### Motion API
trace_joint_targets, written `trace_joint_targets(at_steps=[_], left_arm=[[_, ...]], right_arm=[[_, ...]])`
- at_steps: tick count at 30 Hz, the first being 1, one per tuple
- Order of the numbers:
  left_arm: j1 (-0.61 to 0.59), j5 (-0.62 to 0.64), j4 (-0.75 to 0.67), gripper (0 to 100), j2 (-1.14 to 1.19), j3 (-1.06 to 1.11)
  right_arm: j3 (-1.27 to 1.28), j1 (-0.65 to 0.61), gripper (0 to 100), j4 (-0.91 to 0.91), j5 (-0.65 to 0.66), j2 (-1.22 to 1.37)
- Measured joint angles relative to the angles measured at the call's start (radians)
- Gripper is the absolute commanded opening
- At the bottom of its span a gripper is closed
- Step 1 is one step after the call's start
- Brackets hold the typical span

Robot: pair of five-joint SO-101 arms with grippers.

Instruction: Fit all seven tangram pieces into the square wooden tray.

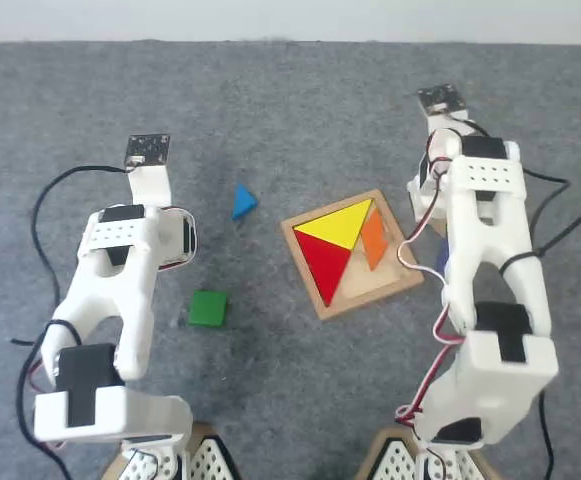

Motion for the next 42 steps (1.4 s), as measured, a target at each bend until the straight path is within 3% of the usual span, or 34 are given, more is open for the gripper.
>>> trace_joint_targets(at_steps=[5,14,24,38,42], left_arm=[[0.0,0.0,0.0,13,0.0,0.0],[0.0,0.0,0.0,13,0.0,0.0],[0.0,0.0,0.0,13,0.0,0.0],[0.0,0.0,0.0,13,0.0,0.0],[0.0,0.0,0.0,13,0.0,0.0]], right_arm=[[-0.141,-0.006,20.9,0.0,-0.13,0.172],[-0.361,-0.002,21.0,0.095,-0.161,0.408],[-0.382,-0.003,20.9,0.117,-0.169,0.439],[-0.382,-0.003,20.7,0.109,-0.344,0.439],[-0.382,-0.005,12.5,0.107,-0.347,0.466]])
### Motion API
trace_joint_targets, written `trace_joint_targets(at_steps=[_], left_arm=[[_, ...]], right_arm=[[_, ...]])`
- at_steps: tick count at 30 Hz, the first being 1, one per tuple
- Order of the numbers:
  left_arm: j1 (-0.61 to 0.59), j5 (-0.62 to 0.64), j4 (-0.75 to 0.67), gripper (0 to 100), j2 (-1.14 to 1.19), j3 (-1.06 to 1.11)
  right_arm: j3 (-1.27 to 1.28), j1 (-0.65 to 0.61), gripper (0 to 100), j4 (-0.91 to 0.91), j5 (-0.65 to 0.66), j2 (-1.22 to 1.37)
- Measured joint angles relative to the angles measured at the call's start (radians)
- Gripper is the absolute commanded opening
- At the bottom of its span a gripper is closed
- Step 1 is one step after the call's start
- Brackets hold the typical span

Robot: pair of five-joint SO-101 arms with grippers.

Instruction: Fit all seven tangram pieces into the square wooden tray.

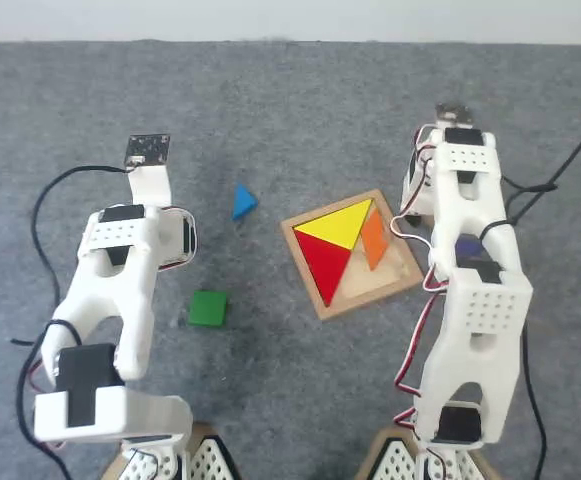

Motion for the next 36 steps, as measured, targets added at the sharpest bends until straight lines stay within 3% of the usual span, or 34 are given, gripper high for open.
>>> trace_joint_targets(at_steps=[25,31,36], left_arm=[[-0.009,-0.005,0.0,13,0.0,0.0],[-0.029,0.0,0.0,13,0.0,0.0],[-0.029,0.0,0.0,13,0.0,0.0]], right_arm=[[-0.044,0.023,12.1,0.038,-0.008,0.025],[-0.044,0.02,25.5,0.041,-0.029,0.025],[-0.046,0.014,26.9,0.041,-0.052,0.025]])
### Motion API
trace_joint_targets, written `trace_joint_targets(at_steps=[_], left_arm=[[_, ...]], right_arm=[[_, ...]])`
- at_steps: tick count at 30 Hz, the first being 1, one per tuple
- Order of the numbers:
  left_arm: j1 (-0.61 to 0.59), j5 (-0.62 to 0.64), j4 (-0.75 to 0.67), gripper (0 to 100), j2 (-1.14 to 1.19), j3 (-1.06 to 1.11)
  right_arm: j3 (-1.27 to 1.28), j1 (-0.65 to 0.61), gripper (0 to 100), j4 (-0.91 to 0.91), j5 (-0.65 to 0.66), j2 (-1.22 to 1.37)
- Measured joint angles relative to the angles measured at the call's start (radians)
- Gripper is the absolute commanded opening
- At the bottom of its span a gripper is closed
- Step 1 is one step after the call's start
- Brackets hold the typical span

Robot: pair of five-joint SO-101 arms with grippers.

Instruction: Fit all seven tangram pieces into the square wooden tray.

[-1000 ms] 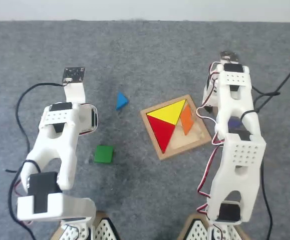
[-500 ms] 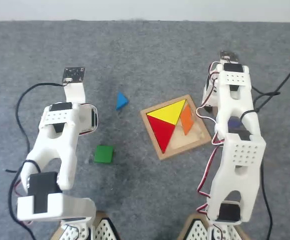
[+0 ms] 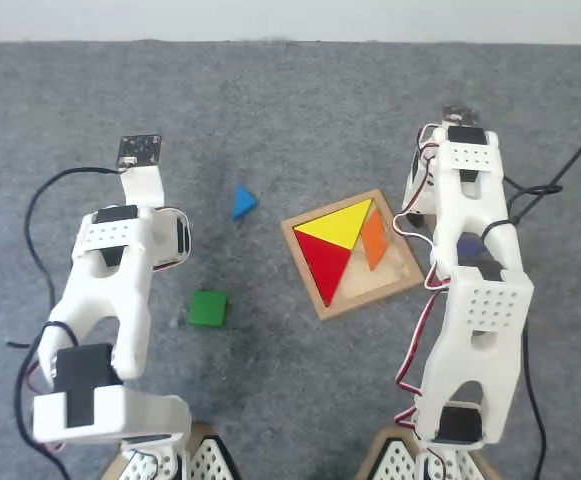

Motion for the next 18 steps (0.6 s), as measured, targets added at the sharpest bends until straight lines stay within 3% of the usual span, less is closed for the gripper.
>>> trace_joint_targets(at_steps=[5,18], left_arm=[[0.0,0.0,0.0,13,0.0,0.0],[0.0,0.0,0.0,13,0.0,0.0]], right_arm=[[-0.057,0.006,26.8,0.018,-0.012,0.002],[-0.107,-0.006,26.6,-0.005,-0.199,0.068]])
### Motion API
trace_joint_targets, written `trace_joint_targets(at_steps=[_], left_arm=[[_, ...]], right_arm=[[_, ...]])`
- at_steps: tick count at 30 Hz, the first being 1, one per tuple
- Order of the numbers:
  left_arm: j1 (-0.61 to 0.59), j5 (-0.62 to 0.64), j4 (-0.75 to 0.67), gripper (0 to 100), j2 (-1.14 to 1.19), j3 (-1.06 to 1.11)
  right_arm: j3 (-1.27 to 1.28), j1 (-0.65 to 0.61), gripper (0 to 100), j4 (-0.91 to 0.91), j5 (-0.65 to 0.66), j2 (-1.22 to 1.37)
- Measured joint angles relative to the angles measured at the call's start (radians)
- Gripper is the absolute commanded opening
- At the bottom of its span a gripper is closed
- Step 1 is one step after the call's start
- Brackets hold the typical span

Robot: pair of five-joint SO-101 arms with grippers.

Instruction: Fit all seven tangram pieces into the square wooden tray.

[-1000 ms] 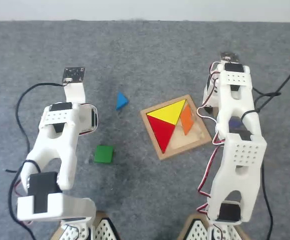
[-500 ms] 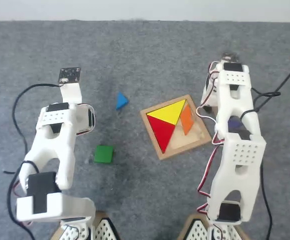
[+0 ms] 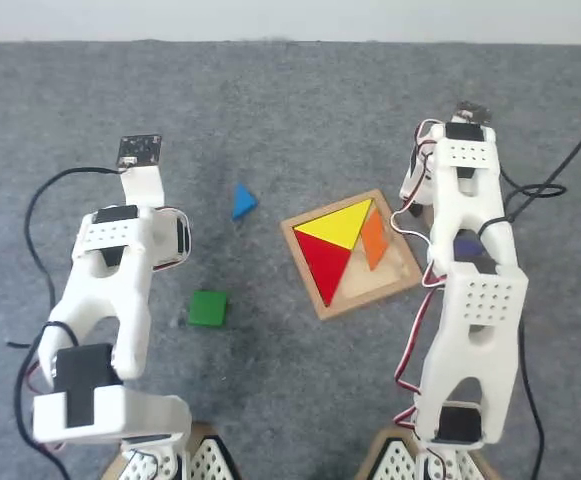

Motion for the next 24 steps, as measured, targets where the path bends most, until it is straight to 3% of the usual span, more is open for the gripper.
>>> trace_joint_targets(at_steps=[7,20,24], left_arm=[[0.0,0.0,0.0,13,0.0,0.0],[0.0,0.0,0.0,13,0.0,0.0],[0.0,0.0,0.0,13,0.0,0.0]], right_arm=[[-0.006,-0.002,11.7,-0.003,-0.006,0.005],[-0.006,-0.002,10.8,0.0,0.017,0.0],[-0.006,-0.038,10.8,0.044,0.098,-0.048]])
